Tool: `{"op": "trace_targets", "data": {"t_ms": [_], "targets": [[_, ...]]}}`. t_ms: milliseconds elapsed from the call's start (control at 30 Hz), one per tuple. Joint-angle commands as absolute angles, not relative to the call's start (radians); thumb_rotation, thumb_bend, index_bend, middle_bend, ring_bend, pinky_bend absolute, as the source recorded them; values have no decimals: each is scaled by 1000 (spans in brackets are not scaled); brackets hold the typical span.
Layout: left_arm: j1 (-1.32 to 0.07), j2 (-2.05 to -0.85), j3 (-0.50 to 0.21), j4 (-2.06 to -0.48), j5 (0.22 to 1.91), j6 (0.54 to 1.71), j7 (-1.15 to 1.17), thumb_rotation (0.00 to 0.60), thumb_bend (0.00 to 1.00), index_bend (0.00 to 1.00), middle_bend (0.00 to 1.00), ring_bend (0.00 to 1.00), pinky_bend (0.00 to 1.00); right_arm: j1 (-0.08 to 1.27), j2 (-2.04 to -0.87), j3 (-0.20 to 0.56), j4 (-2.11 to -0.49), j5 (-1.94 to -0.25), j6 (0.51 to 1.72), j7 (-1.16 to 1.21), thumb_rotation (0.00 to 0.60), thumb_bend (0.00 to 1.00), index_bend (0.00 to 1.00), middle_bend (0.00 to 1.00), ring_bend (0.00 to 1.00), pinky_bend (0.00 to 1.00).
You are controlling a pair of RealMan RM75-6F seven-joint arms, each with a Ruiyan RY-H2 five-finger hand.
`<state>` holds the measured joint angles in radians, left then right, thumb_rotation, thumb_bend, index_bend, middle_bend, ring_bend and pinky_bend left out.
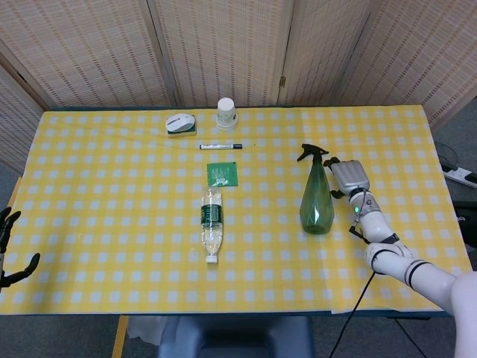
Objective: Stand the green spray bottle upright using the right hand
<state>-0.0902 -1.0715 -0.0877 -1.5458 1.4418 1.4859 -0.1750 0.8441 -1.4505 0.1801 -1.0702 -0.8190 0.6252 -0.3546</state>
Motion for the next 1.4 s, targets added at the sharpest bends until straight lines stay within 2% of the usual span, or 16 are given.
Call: {"op": "trace_targets", "data": {"t_ms": [33,100,167,233,333,400,467,600,800,1000,1400], "targets": [[-87,-1070,-84,-1549,1455,1496,-173,533,400,0,0,0,0,777,-1321,210,-1292,-909,717,-243,600,325,239,164,338,315],[-85,-1070,-82,-1550,1468,1507,-173,538,402,0,0,0,0,745,-1260,220,-1387,-950,729,-174,600,325,239,156,333,313],[-83,-1072,-80,-1551,1477,1517,-167,539,403,0,0,0,0,685,-1155,239,-1549,-1026,741,-41,600,325,239,154,332,312],[-83,-1073,-79,-1556,1477,1516,-158,539,403,0,0,0,0,643,-1091,246,-1653,-1113,740,82,600,324,201,152,329,312],[-83,-1074,-75,-1566,1490,1523,-133,537,403,0,0,0,0,583,-1040,230,-1774,-1295,744,303,600,325,116,150,328,313],[-83,-1076,-71,-1571,1500,1528,-120,536,402,0,0,0,0,560,-1031,205,-1801,-1414,771,400,600,325,115,152,329,313],[-82,-1077,-68,-1577,1504,1527,-109,536,403,0,0,0,0,545,-1047,175,-1798,-1520,822,479,600,325,115,158,328,313],[-80,-1076,-66,-1584,1507,1533,-104,537,403,0,0,0,0,561,-1120,137,-1733,-1597,856,580,600,325,115,170,329,313],[-72,-1071,-61,-1589,1525,1551,-108,539,403,0,0,0,0,635,-1231,123,-1610,-1580,789,646,600,325,115,183,333,313],[-71,-1067,-63,-1583,1522,1552,-133,537,403,0,0,0,0,677,-1337,139,-1467,-1531,782,630,600,325,115,190,335,313],[-77,-1069,-61,-1589,1519,1538,-104,538,403,0,0,0,0,670,-1302,94,-1409,-1462,744,648,600,325,115,191,332,313]]}}
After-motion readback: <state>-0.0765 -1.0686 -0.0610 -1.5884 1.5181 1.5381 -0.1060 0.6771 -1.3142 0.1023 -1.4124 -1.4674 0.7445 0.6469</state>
